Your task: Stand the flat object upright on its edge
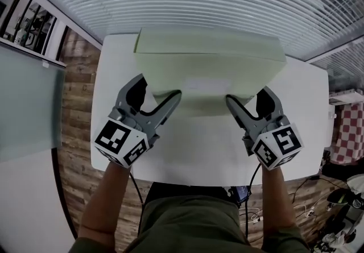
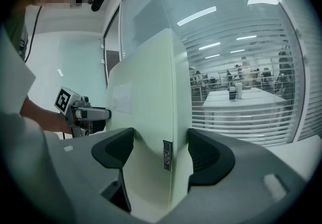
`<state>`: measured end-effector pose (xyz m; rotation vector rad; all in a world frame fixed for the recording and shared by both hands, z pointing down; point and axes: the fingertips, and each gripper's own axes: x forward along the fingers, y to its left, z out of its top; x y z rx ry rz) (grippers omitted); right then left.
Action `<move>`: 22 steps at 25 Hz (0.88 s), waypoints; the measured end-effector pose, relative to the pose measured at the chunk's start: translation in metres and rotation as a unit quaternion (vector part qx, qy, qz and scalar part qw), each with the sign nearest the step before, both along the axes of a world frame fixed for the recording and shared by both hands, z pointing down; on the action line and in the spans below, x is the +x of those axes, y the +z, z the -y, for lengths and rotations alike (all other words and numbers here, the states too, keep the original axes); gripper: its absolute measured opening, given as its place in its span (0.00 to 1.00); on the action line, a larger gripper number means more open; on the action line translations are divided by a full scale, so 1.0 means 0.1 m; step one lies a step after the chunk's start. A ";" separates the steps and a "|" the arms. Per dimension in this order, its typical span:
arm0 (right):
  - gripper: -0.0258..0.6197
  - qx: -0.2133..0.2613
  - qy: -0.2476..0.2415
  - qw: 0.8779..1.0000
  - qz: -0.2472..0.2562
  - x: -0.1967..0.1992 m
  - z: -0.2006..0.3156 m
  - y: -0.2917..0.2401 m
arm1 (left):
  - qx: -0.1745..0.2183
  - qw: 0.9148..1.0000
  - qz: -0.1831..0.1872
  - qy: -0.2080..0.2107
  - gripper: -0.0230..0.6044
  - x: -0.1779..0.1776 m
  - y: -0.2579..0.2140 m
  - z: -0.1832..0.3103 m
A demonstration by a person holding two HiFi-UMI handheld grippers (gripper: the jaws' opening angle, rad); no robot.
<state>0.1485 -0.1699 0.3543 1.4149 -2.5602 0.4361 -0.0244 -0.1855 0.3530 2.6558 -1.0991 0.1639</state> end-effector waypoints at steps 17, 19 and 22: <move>0.57 0.046 0.030 0.998 -0.042 -0.11 -0.09 0.12 | 0.045 0.998 0.033 0.020 0.54 0.01 0.02 -0.05; 0.57 0.048 0.032 0.997 -0.043 -0.11 -0.11 0.15 | 0.045 0.998 0.038 0.021 0.54 0.00 0.05 -0.06; 0.57 0.051 0.033 0.997 -0.048 -0.13 -0.12 0.19 | 0.046 0.998 0.042 0.020 0.54 -0.01 0.09 -0.07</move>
